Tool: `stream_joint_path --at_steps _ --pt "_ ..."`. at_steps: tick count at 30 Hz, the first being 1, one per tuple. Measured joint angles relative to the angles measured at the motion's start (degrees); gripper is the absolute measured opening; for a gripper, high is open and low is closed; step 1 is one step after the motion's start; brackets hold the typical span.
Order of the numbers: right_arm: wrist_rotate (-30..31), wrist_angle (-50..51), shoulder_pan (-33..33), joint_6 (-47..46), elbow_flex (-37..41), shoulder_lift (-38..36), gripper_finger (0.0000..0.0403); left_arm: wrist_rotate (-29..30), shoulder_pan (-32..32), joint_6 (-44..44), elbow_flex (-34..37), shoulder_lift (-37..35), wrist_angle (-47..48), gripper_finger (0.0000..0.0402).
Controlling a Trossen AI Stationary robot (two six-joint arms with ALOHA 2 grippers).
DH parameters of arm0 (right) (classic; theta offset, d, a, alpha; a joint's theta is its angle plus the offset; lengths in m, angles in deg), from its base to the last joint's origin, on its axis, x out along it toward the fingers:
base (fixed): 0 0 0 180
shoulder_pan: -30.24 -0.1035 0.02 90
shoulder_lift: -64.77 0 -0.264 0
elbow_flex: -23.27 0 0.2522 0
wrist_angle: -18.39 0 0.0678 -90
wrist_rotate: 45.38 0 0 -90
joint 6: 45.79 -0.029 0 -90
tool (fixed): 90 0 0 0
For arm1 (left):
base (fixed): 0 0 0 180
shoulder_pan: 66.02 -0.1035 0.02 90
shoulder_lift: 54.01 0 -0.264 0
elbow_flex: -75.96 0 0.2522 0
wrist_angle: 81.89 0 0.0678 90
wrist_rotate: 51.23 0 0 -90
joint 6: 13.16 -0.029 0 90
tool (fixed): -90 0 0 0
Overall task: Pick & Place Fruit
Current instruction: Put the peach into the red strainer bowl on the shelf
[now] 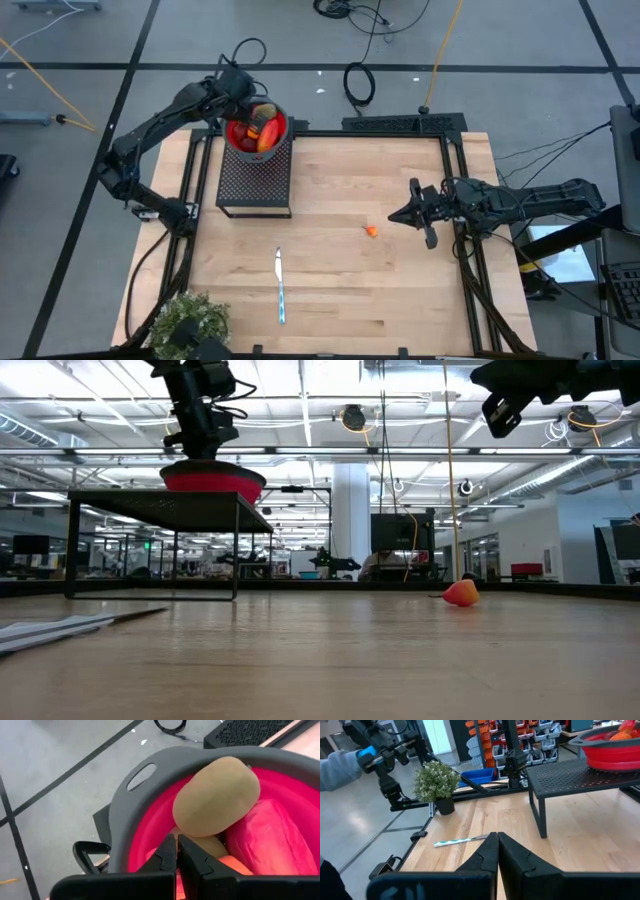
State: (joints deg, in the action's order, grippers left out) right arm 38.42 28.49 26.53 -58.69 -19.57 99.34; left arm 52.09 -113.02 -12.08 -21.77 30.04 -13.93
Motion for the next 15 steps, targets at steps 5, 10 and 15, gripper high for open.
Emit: stream_joint_path --at_steps 5,10,15 --pt "0.4 0.0 0.0 0.4 0.0 0.0 0.0 -1.3 0.0 -2.7 0.0 0.0 0.1 0.0" --pt "0.4 0.0 0.0 0.3 0.0 0.0 0.0 -1.3 0.0 -3.3 0.0 0.0 0.0 0.0002" --pt "0.4 0.0 0.0 0.3 0.0 0.0 0.0 -2.0 0.0 -3.8 0.0 0.0 0.0 0.0023"
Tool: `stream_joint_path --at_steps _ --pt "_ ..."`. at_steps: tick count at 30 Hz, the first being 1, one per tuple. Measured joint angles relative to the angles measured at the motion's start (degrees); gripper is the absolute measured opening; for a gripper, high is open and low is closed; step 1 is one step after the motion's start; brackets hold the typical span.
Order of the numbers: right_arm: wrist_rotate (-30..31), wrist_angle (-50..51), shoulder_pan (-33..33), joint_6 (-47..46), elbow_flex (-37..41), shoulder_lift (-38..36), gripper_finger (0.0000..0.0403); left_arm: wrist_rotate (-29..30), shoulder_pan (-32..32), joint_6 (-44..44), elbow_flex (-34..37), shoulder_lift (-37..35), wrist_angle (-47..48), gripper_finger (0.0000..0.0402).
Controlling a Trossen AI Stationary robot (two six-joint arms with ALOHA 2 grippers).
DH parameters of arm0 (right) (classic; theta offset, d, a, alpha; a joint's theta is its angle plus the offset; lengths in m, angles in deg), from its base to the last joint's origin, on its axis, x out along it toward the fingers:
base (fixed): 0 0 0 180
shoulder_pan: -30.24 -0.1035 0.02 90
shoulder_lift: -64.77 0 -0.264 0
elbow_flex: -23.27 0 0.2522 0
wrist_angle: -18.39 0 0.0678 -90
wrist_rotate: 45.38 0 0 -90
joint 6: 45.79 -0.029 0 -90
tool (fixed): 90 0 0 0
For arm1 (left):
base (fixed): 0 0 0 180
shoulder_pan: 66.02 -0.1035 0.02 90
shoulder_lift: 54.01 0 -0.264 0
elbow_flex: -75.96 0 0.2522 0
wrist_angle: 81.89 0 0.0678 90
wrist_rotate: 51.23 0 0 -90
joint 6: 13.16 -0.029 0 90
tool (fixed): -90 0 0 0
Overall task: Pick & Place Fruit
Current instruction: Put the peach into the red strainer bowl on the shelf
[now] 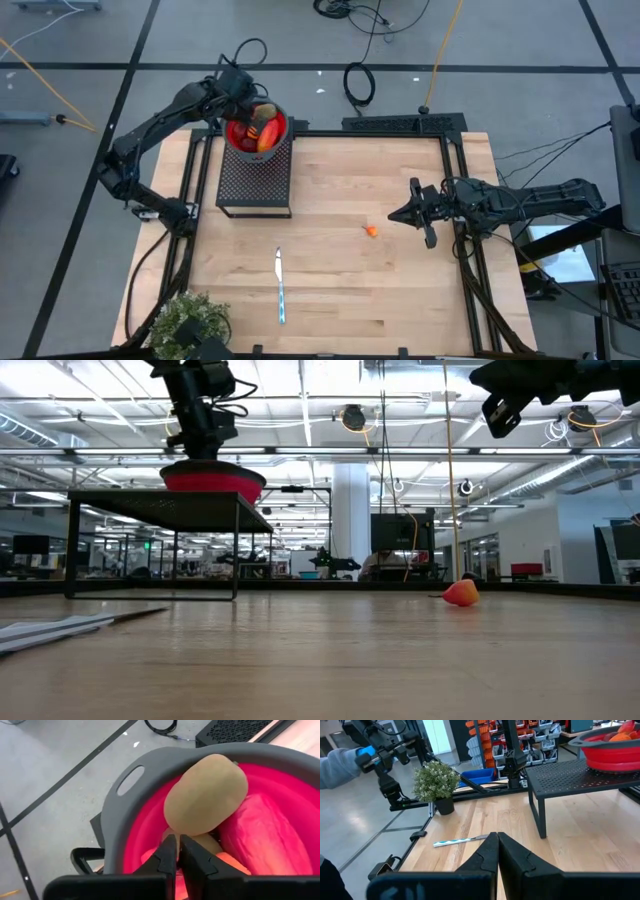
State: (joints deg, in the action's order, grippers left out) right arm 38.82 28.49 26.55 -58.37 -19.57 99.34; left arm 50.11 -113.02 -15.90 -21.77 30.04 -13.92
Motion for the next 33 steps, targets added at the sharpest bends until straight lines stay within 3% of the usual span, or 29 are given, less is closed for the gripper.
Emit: stream_joint_path --at_steps 12,16,24,33 --pt "0.0 0.0 0.0 0.0 0.0 0.0 0.0 -0.8 0.0 1.5 0.0 -1.0 -0.7 0.0138" --pt "0.0 -0.6 0.0 0.0 0.0 0.0 0.0 -4.5 0.2 6.2 0.0 -4.5 -0.7 0.0158" --pt "0.0 -1.9 0.0 -0.4 0.0 0.3 0.0 -12.8 5.6 9.4 0.0 -11.4 -0.5 0.0143" --pt "-0.2 -1.9 0.0 -0.3 0.0 3.4 0.0 -12.9 12.9 6.4 0.0 -17.2 0.0 0.0108"
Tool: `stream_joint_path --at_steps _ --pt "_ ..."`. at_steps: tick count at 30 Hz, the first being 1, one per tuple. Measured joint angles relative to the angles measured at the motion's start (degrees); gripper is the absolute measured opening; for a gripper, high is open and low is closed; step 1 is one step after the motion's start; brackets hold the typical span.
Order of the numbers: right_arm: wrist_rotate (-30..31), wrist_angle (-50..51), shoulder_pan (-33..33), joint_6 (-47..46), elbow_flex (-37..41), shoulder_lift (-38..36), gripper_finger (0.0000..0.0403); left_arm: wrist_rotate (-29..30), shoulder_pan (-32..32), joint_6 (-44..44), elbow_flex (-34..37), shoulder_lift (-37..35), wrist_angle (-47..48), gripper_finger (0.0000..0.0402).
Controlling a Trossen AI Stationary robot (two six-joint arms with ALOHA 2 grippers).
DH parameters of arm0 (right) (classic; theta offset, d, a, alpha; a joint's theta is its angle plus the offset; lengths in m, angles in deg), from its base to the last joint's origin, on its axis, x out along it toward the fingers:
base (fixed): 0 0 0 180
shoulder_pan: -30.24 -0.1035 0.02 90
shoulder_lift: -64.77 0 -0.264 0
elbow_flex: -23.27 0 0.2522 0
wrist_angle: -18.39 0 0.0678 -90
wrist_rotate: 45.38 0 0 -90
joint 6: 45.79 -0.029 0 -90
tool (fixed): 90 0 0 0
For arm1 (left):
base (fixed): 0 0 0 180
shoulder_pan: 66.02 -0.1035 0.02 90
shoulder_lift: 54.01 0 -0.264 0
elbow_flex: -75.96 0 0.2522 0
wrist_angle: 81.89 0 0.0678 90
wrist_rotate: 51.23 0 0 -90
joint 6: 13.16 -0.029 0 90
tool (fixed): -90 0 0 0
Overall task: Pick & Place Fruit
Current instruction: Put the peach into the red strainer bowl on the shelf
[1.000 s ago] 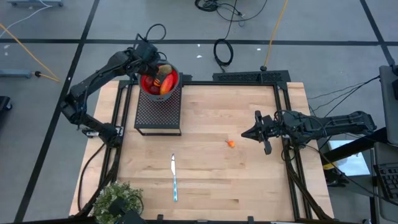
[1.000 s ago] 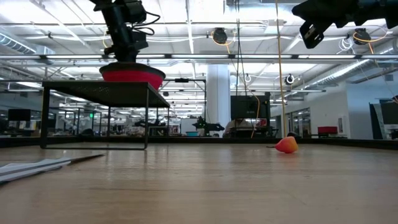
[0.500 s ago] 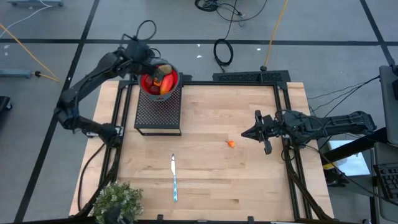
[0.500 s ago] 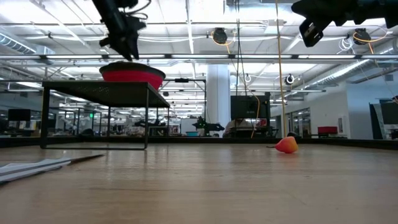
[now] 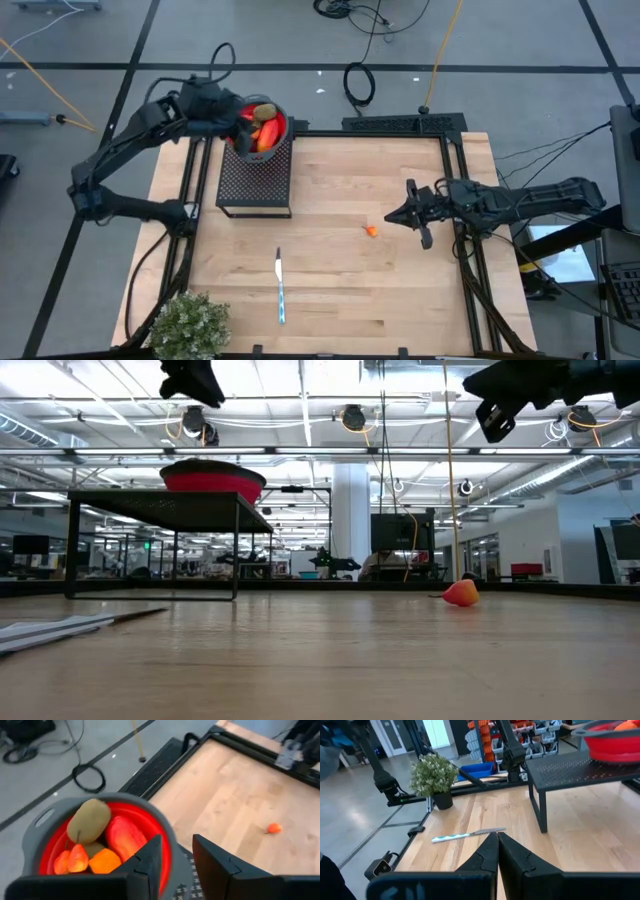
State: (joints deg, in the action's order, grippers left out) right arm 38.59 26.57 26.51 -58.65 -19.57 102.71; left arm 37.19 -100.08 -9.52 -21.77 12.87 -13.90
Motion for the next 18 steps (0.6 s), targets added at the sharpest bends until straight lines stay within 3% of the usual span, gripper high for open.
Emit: stream_joint_path --at_steps 11,18 --pt "0.0 -0.2 0.0 0.0 0.0 4.2 0.0 0.1 6.8 0.4 0.9 -4.9 -2.1 0.0057" --pt "0.1 -0.2 0.0 0.4 0.0 6.3 0.0 1.7 10.2 2.0 10.4 -11.0 -12.2 0.0007"
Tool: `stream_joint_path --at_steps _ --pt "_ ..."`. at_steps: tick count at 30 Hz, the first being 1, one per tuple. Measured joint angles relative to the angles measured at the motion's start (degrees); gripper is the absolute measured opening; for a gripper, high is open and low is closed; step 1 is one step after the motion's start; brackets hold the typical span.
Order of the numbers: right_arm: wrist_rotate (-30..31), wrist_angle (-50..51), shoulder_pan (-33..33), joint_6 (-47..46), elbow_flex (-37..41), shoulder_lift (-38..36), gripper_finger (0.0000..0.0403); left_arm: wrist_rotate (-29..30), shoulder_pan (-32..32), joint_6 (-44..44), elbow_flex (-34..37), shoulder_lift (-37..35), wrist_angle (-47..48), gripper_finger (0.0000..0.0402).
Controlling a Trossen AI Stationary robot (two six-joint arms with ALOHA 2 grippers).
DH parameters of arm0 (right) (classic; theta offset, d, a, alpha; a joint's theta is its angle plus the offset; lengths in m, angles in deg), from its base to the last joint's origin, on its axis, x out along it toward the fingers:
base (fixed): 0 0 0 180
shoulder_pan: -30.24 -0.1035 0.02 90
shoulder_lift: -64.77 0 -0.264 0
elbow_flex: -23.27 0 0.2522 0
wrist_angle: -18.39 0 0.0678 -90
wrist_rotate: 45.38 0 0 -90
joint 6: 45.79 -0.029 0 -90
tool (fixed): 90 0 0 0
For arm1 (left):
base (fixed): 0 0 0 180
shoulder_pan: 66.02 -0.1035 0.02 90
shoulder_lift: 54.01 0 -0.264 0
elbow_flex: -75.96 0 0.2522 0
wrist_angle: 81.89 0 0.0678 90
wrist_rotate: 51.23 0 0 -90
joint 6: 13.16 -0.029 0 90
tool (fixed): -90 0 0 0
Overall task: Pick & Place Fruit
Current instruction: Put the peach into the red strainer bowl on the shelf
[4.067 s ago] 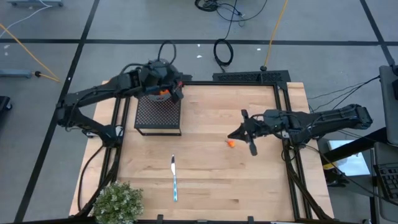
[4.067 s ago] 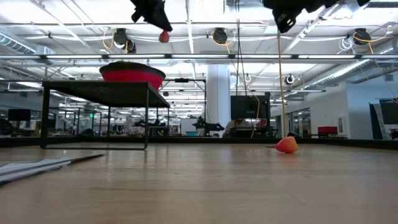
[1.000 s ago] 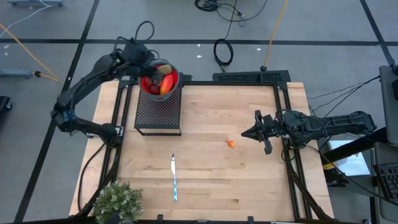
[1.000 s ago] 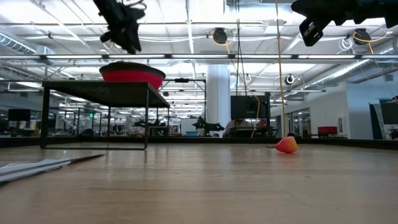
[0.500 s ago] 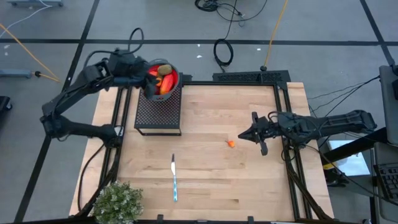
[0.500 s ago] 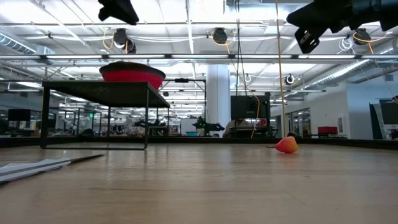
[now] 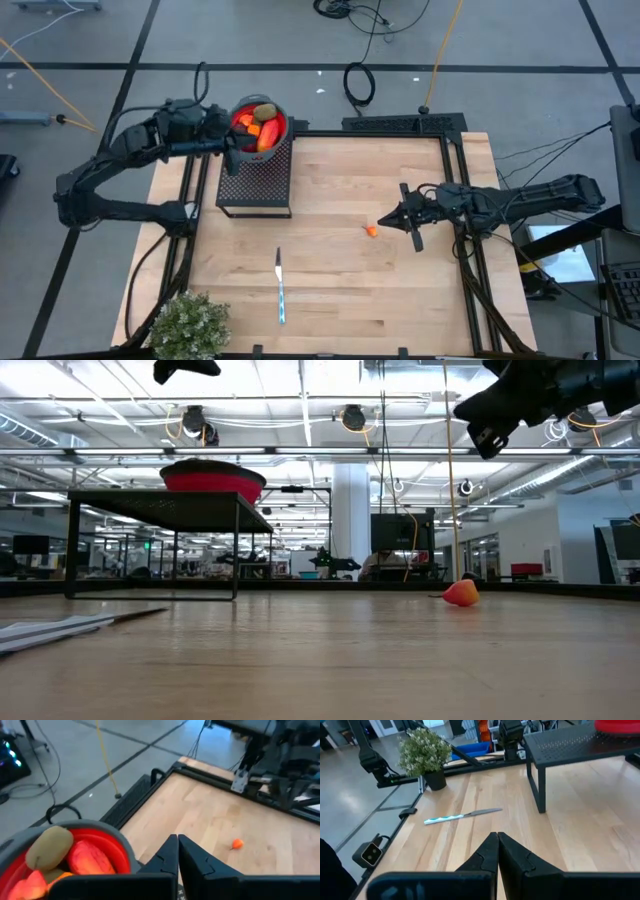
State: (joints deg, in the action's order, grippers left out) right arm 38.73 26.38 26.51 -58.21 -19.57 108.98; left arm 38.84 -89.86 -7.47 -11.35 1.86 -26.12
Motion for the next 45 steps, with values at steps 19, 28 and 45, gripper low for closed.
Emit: stream_joint_path --at_steps 19,28,45 --pt "-0.3 24.5 -0.1 -0.4 -11.9 14.1 0.0 0.5 5.8 4.3 26.4 -22.1 -16.5 0.0005" --pt "-0.4 42.5 -0.1 -0.4 -25.5 24.9 0.0 0.5 6.0 5.1 31.6 -28.6 -16.8 0.0013" --pt "-3.7 46.4 0.8 -5.7 -30.3 38.2 0.0098 -0.1 6.0 4.5 34.7 -31.3 -16.6 0.0014"
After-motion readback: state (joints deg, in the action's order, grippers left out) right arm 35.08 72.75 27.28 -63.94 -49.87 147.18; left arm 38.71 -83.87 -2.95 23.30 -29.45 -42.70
